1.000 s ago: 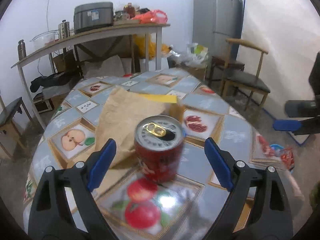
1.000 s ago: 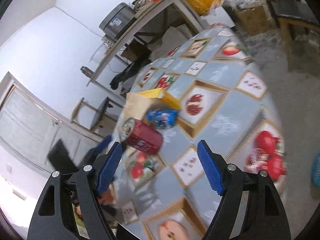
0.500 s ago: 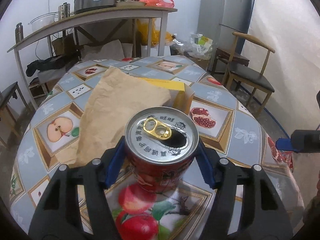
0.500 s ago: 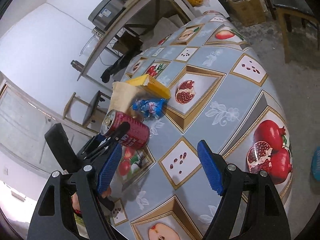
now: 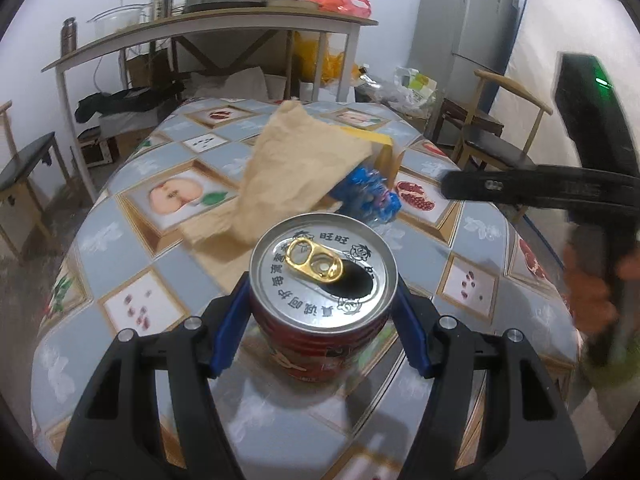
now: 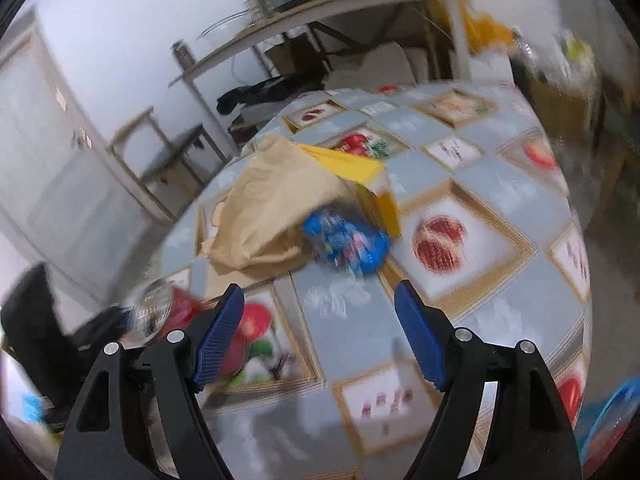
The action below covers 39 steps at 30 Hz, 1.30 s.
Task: Collect trash
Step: 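Grasp the red milk can with the left tool while the right tool grasps the blue wrapper, then lift the red can and blue wrapper off the table with both tools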
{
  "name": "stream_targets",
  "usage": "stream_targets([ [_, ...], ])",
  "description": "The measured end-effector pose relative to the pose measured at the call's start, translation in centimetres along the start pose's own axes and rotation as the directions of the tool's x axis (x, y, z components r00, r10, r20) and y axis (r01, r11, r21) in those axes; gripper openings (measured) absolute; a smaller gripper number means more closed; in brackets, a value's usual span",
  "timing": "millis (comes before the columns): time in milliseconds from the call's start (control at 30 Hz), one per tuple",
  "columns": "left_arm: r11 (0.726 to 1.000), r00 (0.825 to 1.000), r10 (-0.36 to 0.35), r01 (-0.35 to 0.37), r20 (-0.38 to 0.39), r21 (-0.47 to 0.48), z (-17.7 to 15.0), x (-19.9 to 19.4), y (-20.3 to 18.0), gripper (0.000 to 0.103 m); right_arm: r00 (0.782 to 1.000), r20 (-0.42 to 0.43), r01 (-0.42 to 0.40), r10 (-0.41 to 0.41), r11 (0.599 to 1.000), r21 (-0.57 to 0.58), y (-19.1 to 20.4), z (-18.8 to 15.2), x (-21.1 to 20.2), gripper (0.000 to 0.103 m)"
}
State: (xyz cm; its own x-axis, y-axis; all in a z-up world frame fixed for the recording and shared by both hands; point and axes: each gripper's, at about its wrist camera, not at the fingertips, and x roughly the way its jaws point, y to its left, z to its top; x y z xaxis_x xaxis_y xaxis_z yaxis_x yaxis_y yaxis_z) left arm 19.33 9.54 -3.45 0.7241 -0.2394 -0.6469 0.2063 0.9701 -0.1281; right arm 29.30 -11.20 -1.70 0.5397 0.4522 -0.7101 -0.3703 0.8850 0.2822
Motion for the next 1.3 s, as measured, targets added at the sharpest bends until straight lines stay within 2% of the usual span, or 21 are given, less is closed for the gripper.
stream_targets([
  [133,1.000,1.000,-0.004,0.004,0.014,-0.019,-1.0,-1.3,1.0,0.063,0.997,0.003,0.082,-0.082,0.986,-0.147,2.4,1.1,3.1,0.067],
  [400,0.999,0.999,-0.024,0.025,0.036,-0.020,-1.7,-2.1,1.7,0.063,0.977,-0.014,0.199,-0.211,0.939,-0.281,3.7,2.1,8.3,0.046],
  [467,0.999,0.999,-0.026,0.027,0.039,-0.020,-1.7,-2.1,1.7,0.063,0.974,-0.015,0.214,-0.227,0.935,-0.284,3.6,2.1,8.8,0.039],
  [533,0.999,0.999,-0.028,0.029,0.042,-0.022,-1.8,-2.2,1.7,0.063,0.970,-0.012,0.229,-0.241,0.934,-0.273,3.3,2.2,8.9,0.024],
  [600,0.999,0.999,-0.028,0.029,0.043,-0.025,-1.8,-2.2,1.8,0.063,0.973,-0.020,0.219,-0.231,0.944,-0.247,3.0,2.2,8.6,0.017],
  [733,0.999,0.999,-0.024,0.025,0.045,-0.023,-1.9,-2.2,1.6,0.063,0.975,-0.041,0.205,-0.217,0.958,-0.202,2.3,1.7,7.5,0.010],
  [1033,0.999,0.999,-0.036,0.036,0.034,-0.021,-2.0,-2.2,0.9,0.063,0.978,-0.127,0.156,-0.165,0.984,-0.082,0.2,-2.0,2.6,0.008],
  [1200,0.998,0.998,-0.061,0.061,0.024,-0.012,-2.3,-2.4,-0.1,0.063,0.984,-0.163,0.082,-0.072,0.995,0.056,-1.3,-5.1,-1.4,0.008],
  [1300,0.997,0.997,-0.077,0.077,0.021,-0.007,-2.7,-2.6,-0.8,0.063,0.986,-0.167,0.019,0.011,0.984,0.177,-2.5,-7.5,-3.9,0.008],
])
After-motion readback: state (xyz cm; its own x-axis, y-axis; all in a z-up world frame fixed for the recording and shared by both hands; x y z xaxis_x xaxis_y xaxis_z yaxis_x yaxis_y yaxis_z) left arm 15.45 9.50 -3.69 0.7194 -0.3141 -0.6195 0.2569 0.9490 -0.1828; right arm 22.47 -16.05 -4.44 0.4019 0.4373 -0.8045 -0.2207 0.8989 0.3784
